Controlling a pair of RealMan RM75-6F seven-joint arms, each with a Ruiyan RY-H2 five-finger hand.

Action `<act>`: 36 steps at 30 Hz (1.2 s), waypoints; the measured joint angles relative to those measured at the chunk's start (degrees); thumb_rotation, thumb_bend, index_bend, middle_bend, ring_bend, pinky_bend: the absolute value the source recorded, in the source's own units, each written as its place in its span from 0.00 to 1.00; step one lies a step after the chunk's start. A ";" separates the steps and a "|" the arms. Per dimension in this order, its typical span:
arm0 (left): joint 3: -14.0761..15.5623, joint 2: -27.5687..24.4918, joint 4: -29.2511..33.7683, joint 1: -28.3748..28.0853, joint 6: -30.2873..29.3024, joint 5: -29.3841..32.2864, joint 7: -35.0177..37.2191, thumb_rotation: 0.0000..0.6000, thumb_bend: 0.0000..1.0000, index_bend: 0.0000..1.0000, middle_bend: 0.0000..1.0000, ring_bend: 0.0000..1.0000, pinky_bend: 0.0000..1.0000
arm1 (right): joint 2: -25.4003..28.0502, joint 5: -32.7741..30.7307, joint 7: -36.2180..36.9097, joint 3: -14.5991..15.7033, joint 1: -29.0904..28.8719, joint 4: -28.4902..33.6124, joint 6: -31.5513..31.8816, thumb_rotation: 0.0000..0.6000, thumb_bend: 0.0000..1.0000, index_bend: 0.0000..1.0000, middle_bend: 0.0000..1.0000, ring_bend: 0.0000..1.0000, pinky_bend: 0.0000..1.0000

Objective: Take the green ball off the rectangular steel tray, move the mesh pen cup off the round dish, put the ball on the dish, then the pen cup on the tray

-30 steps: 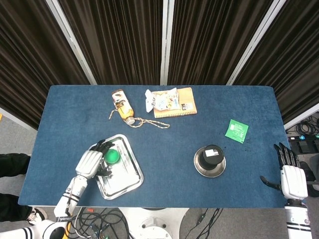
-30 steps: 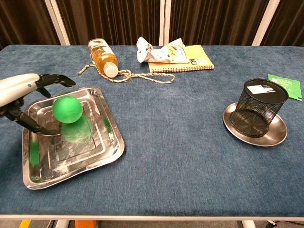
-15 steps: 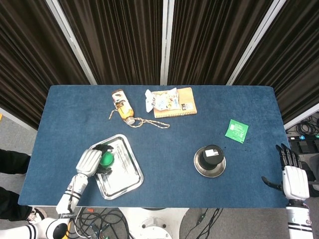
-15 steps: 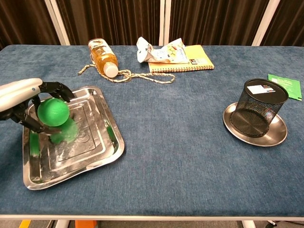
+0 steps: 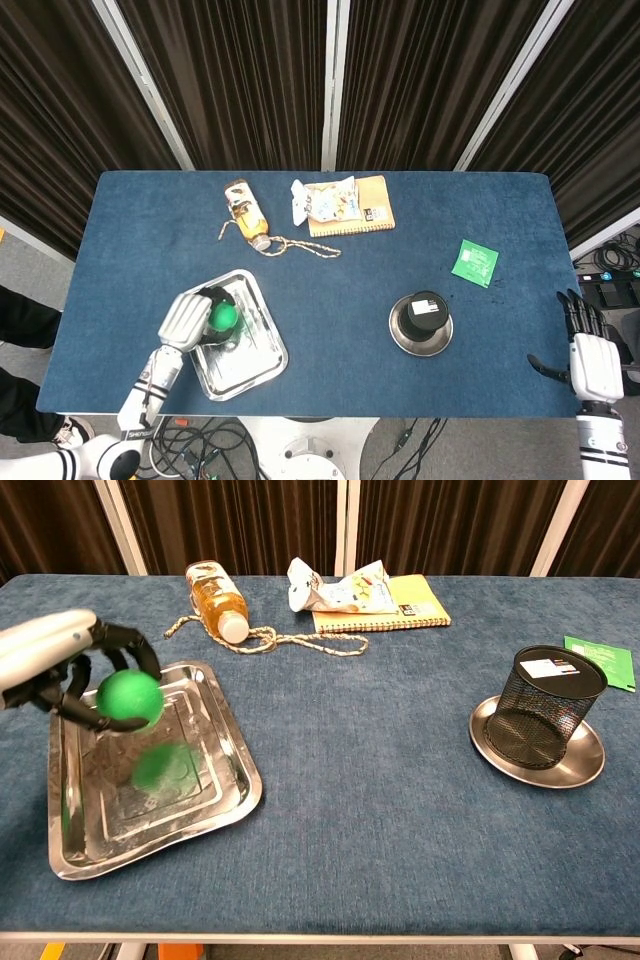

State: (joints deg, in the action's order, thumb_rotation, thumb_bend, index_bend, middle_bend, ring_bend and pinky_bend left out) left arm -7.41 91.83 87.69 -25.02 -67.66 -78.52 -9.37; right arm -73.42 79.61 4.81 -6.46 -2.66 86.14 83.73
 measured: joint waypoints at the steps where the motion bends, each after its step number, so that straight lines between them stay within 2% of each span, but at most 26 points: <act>1: -0.37 0.02 0.16 -0.34 -0.08 -0.30 0.27 1.00 0.31 0.53 0.51 0.47 0.71 | 0.04 -0.01 0.02 -0.03 0.03 0.01 0.07 1.00 0.05 0.00 0.00 0.00 0.00; 10: -3.71 2.87 0.83 -7.31 3.84 -2.13 -0.17 1.00 0.31 0.52 0.51 0.47 0.71 | 0.10 -0.22 0.83 -0.29 0.23 -0.21 0.37 1.00 0.05 0.00 0.00 0.00 0.00; 17: -5.32 9.94 -5.53 -13.35 9.43 -0.84 0.38 1.00 0.31 0.52 0.51 0.46 0.71 | 0.23 -0.42 2.03 -0.53 0.41 -0.88 0.50 1.00 0.05 0.00 0.00 0.00 0.00; 22: -5.35 13.47 -8.92 -16.50 12.76 0.51 0.71 1.00 0.31 0.52 0.50 0.46 0.71 | 0.10 -0.50 2.90 -0.67 0.45 -1.59 0.48 1.00 0.05 0.00 0.00 0.00 0.00; 30: -4.07 15.44 -9.30 -17.89 14.90 2.14 1.66 1.00 0.31 0.51 0.50 0.46 0.71 | -0.23 -0.67 3.97 -0.84 0.43 -2.62 0.26 1.00 0.05 0.00 0.00 0.00 0.00; 33: -3.79 15.76 -9.96 -18.41 15.46 2.09 2.53 1.00 0.31 0.46 0.47 0.44 0.70 | -0.20 -0.74 4.10 -0.89 0.46 -2.73 0.21 1.00 0.05 0.00 0.00 0.00 0.00; 36: -3.41 15.87 -10.54 -18.74 15.75 1.75 3.59 1.00 0.29 0.38 0.39 0.39 0.66 | -0.20 -0.79 4.26 -0.93 0.46 -2.86 0.17 1.00 0.05 0.00 0.00 0.00 0.00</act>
State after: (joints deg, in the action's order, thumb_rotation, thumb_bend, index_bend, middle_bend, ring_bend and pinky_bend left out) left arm -10.82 107.70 77.15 -43.76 -51.91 -76.78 -5.78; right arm -73.62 78.81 9.08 -7.39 -2.19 83.28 83.91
